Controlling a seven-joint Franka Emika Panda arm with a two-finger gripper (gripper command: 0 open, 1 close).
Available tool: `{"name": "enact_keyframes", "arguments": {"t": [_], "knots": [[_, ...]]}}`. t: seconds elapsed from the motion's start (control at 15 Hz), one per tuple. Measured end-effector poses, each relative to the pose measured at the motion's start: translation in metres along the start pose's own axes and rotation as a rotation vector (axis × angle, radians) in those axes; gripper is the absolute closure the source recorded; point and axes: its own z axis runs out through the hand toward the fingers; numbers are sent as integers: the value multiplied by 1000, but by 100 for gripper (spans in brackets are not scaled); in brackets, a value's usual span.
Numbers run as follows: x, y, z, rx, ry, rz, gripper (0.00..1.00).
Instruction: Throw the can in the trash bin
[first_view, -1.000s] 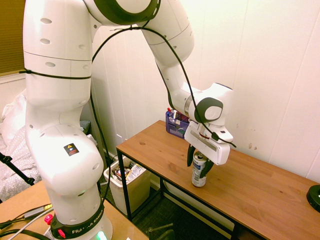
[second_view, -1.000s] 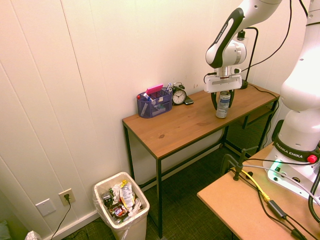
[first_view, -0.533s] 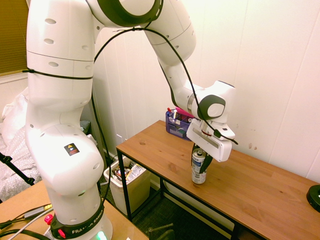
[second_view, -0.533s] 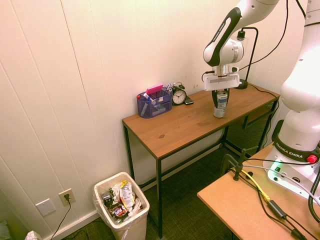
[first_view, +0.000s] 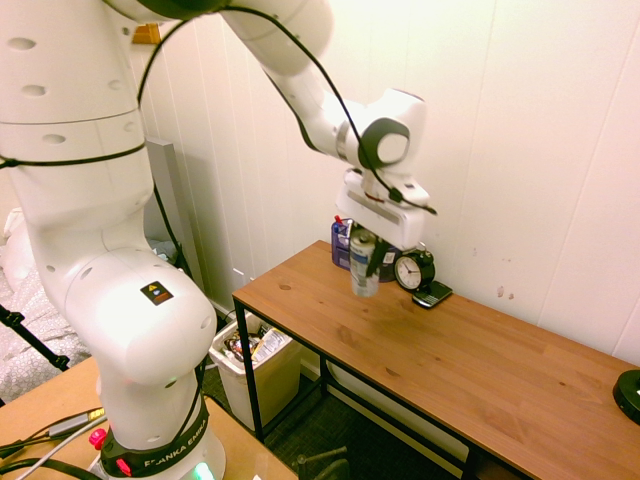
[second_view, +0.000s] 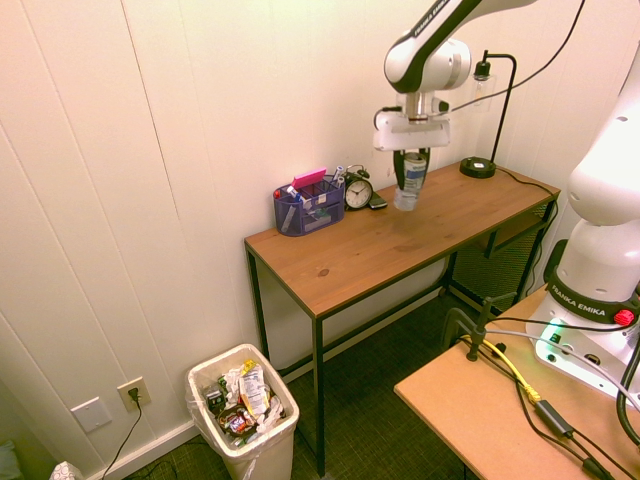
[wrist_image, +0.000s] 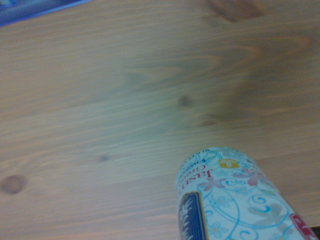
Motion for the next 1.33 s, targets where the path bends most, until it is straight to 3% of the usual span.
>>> {"name": "enact_keyframes", "arguments": {"t": [0.2,0.4,0.8,0.87,1.07,1.33], "knots": [[-162,-69,-53,27,68,-68,100],[-284,-128,-45,-9,79,-111,100],[-305,-234,47,-130,-14,-123,100],[-307,-249,73,-156,-25,-121,0],[-308,-283,142,-214,-35,-111,0],[-299,-319,117,-206,-38,-103,0]]}}
